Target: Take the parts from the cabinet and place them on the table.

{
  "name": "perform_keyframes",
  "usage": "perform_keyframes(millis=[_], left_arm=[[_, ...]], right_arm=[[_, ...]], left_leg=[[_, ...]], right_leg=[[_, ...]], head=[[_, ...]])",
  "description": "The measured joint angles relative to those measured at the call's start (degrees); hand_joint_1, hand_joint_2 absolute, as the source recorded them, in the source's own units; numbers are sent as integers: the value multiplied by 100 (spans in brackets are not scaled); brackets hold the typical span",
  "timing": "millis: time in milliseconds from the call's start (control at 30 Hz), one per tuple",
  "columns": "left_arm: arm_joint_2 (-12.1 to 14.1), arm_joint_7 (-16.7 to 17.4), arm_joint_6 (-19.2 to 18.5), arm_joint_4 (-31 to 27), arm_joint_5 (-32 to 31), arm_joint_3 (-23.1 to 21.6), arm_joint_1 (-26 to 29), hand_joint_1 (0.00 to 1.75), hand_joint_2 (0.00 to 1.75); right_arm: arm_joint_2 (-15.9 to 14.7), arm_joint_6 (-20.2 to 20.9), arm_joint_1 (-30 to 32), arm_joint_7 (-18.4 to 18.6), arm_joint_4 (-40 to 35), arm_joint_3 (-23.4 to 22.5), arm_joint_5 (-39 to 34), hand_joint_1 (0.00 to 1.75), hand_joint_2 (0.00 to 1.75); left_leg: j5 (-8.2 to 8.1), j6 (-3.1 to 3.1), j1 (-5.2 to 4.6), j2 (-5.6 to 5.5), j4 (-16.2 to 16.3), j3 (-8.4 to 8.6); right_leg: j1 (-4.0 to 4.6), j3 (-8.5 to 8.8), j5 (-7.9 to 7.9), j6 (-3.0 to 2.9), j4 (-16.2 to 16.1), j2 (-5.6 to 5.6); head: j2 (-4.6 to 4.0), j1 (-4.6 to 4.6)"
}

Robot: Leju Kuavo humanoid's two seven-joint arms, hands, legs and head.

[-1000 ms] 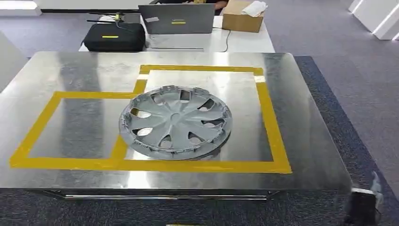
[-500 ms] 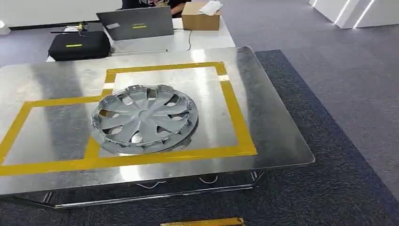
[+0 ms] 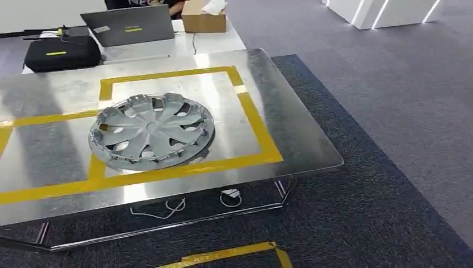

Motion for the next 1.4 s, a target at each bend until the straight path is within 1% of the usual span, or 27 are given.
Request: perform_keyframes(millis=[67, 133, 200, 233, 267, 333, 400, 433, 500, 567, 600, 667, 733, 767, 800, 833, 900, 933, 1000, 1067, 1100, 1133, 1200, 1233, 1300, 1333, 1400], left_arm=[[-4, 4, -4, 0, 0, 0, 24, 0, 0], [-7, 5, -4, 0, 0, 0, 14, 0, 0], [-9, 7, -4, 0, -2, 0, 5, 0, 0], [-7, 4, -4, 0, -2, 0, -2, 0, 0], [0, -4, -4, 0, -9, 0, -5, 0, 0], [2, -44, -31, 0, -11, 0, -24, 0, 0], [9, -103, -74, 0, -9, 0, -25, 0, 0], [11, -146, -96, 0, -7, 0, -22, 0, 0], [15, -179, -133, 0, 17, 0, 4, 0, 0], [35, -210, -144, 0, 48, 0, 0, 0, 0], [42, -225, -144, 0, 52, 0, -9, 0, 0], [46, -265, -109, 0, 61, 0, -21, 0, 0], [57, -385, -55, 0, 77, 0, -38, 0, 0], [81, -433, -52, 0, 76, 0, -51, 0, 0], [105, -479, -41, 0, 63, 0, -62, 0, 0], [109, -523, -6, 0, 48, -2, -82, 0, 0], [116, -553, 26, 0, 9, -17, -125, 0, 0], [105, -549, 33, 0, -7, -28, -136, 0, 0], [90, -451, 20, 0, -37, -44, -169, 0, 0], [77, -320, -52, 0, -98, -109, -147, 0, 0], [74, -284, -90, 0, -120, -142, -141, 0, 0], [74, -251, -114, 0, -125, -166, -142, 0, 0], [74, -240, -144, 0, -127, -195, -145, 0, 0], [74, -234, -155, 0, -127, -216, -145, 0, 0], [81, -190, -208, 0, -129, -243, -146, 0, 0], [93, -151, -232, 0, -149, -264, -151, 0, 0], [90, -96, -236, 0, -190, -302, -169, 0, 0]], right_arm=[[2, 4, -29, -2, 26, 4, 2, 0, 0], [0, 2, -28, -2, 31, 4, 2, 0, 0], [-4, 4, -29, -2, 33, 4, 2, 0, 0], [-2, 115, -40, 41, 35, 9, 41, 0, 0], [17, 348, -75, 137, 50, 30, 109, 0, 0], [28, 910, -95, 162, 83, 115, 275, 0, 0], [55, 1255, -46, -27, 114, 195, 370, 0, 0], [96, 1311, -20, -167, 140, 231, 402, 0, 0], [142, 1335, -58, -429, 146, 282, 422, 0, 0], [168, 1377, -108, -629, 149, 308, 418, 0, 0], [168, 1403, -126, -710, 151, 310, 402, 0, 0], [168, 1456, -136, -840, 151, 304, 310, 0, 0], [168, 1512, -161, -935, 151, 254, 142, 0, 0], [186, 1510, -181, -944, 153, 245, 118, 0, 0], [197, 1497, -214, -957, 155, 243, 116, 0, 0], [212, 1484, -233, -982, 159, 240, 103, 0, 0], [219, 1506, -213, -1067, 175, 214, 85, 0, 0], [221, 1526, -197, -1124, 179, 197, 72, 0, 0], [229, 1541, -200, -1189, 184, 175, 46, 0, 0], [229, 1621, -232, -1117, 186, 129, 26, 0, 0], [227, 1648, -238, -1075, 186, 114, 37, 0, 0], [216, 1663, -234, -1038, 186, 105, 37, 0, 0], [192, 1696, -220, -1005, 186, 98, 37, 0, 0], [188, 1694, -223, -990, 186, 94, 43, 0, 0], [186, 1683, -258, -953, 183, 87, 85, 0, 0], [172, 1685, -286, -949, 181, 89, 103, 0, 0], [170, 1692, -250, -949, 181, 90, 144, 0, 0]], left_leg=[[111, -13, -3, 190, 16, -155], [210, -51, 15, 360, 78, -343], [264, -109, 56, 508, 207, -551], [278, -138, 68, 559, 299, -646], [276, -185, 41, 620, 407, -709], [341, -276, 31, 733, 508, -785], [401, -320, 70, 833, 490, -783], [317, -398, 115, 670, 530, -810], [-423, -447, 122, 218, 971, -889], [-994, -428, 117, 84, 1789, -1006], [-1058, -402, 108, 73, 2060, -1005], [-717, -331, 83, 53, 1924, -725], [-341, -220, 56, -104, 971, -95], [-332, -145, 49, -382, 480, 212], [-398, -110, 50, -505, 130, 374], [-422, -149, 44, -455, 97, 368], [-327, -127, -1, -347, 122, 308], [-205, -85, 71, -245, 31, 236], [-69, -15, 46, -93, 28, 74], [60, -25, 22, 115, 36, -107], [135, -27, 16, 223, 51, -215], [198, -33, 13, 309, 74, -309], [323, -73, 12, 481, 159, -576], [369, -103, 16, 540, 205, -682], [386, -170, -17, 624, 341, -768], [416, -220, -23, 708, 417, -809], [501, -283, 41, 833, 425, -835]], right_leg=[[-46, -136, -499, 81, 849, -63], [-96, -44, -226, 162, 1172, -85], [-145, 444, 249, 237, 711, -171], [-175, 846, 259, 284, 216, -347], [-164, 1325, -6, 334, -367, -579], [-112, 1263, -187, 120, -634, -494], [-98, 1197, -136, 9, -605, -397], [-109, 1130, -64, -73, -608, -376], [-96, 977, 77, -155, -607, -278], [-60, 850, 228, -186, -596, -136], [-44, 749, 306, -189, -587, -64], [-20, 552, 447, -187, -564, 75], [1, 418, 569, -175, -547, 225], [-6, 369, 627, -162, -546, 282], [38, 324, 693, -116, -533, 361], [12, 282, 773, -82, -550, 408], [-23, 244, 928, 4, -613, 537], [-27, 178, 940, 21, -621, 535], [-4, 19, 331, 24, -255, 69], [-18, -188, -375, 76, 608, -63], [-33, -238, -445, 108, 1032, -73], [-46, -224, -292, 134, 1279, -81], [-86, 120, 328, 183, 1201, -123], [-107, 453, 410, 200, 855, -202], [-116, 1601, -37, 210, -441, -631], [-88, 1658, -313, 127, -865, -615], [-39, 1565, -317, 0, -787, -500]], head=[[0, -4], [0, -4], [0, -4], [0, 0], [0, 19], [0, 11], [0, 15], [0, 15], [0, 9], [0, -9], [0, -7], [0, -4], [0, -6], [0, -2], [0, 0], [0, 2], [0, -2], [0, -4], [0, 57], [0, 61], [0, 70], [0, 66], [0, 68], [0, 68], [0, 92], [0, 37], [0, 37]])
